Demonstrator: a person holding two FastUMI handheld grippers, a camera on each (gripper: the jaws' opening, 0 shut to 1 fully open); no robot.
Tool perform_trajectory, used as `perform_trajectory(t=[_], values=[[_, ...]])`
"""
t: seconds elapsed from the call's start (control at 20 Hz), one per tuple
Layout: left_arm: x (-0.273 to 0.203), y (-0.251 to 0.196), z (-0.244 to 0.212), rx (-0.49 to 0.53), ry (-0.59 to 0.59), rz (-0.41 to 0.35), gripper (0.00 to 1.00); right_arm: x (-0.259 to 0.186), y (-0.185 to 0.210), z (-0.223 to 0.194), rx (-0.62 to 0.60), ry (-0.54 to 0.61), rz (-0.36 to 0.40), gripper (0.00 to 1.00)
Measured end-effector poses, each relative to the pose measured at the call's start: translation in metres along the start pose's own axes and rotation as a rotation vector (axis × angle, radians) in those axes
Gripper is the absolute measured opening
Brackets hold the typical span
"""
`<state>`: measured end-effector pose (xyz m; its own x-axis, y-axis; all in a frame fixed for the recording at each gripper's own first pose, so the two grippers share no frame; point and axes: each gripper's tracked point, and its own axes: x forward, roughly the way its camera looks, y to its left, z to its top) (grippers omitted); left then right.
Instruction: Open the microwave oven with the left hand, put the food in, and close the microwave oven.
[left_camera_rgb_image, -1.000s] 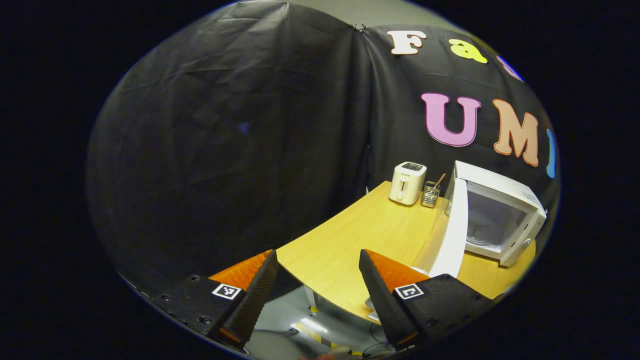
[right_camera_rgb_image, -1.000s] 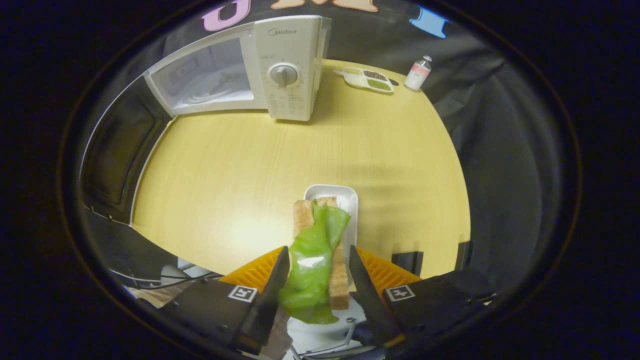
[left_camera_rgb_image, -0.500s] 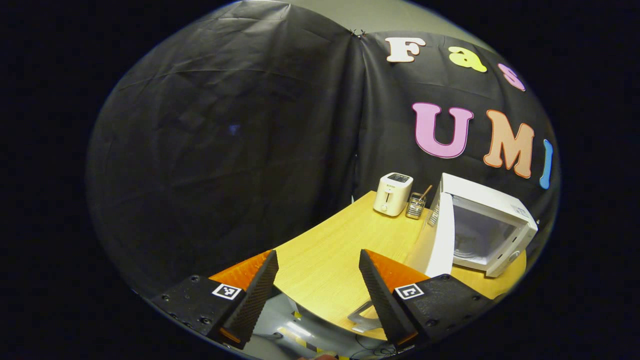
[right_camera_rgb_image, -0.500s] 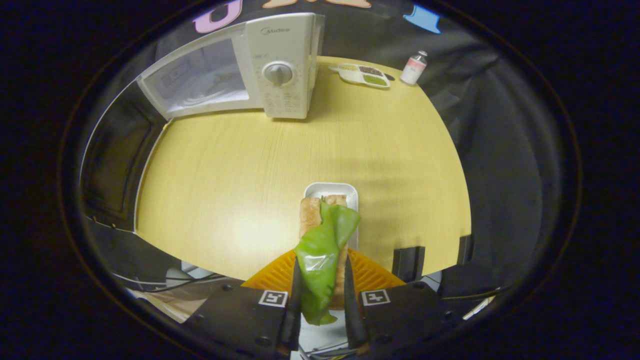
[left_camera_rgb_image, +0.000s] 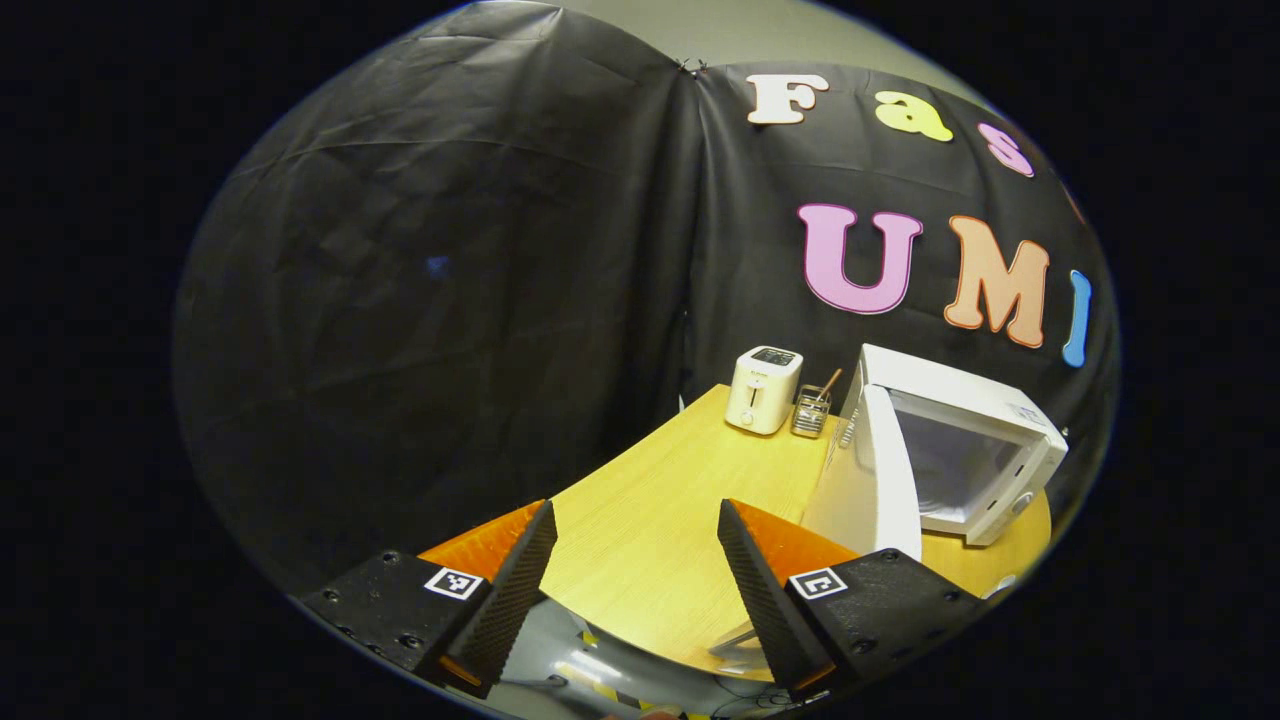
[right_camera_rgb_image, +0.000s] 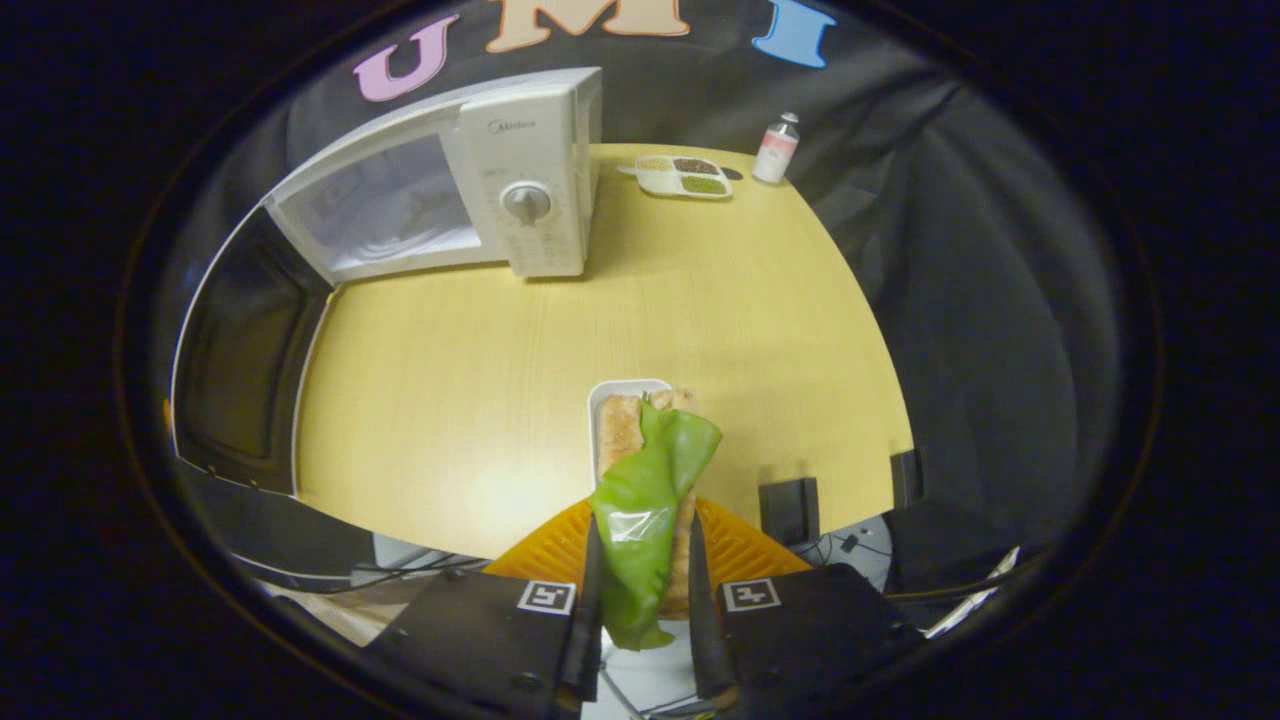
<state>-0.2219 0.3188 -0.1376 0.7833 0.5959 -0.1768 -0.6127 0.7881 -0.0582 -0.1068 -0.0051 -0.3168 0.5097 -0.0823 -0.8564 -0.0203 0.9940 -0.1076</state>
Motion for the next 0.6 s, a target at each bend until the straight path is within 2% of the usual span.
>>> perform_trajectory(t=[0.1, 0.2, 0.45, 0.6], values=[[0.005, -0.001, 0.0, 0.004, 0.003, -0.019, 0.95, -0.009, 0.008, 0.0, 0.052, -0.008, 0.015, 0.39], [0.012, -0.003, 0.001, 0.002, 0.007, -0.035, 0.95, -0.015, 0.028, 0.001, 0.103, -0.018, 0.07, 0.39], [0.025, -0.006, -0.006, -0.001, 0.028, -0.083, 0.95, -0.025, 0.116, 0.001, 0.326, 0.002, 0.345, 0.39], [0.03, -0.006, -0.01, 0.003, 0.045, -0.099, 0.95, -0.025, 0.162, 0.006, 0.436, -0.001, 0.462, 0.39]])
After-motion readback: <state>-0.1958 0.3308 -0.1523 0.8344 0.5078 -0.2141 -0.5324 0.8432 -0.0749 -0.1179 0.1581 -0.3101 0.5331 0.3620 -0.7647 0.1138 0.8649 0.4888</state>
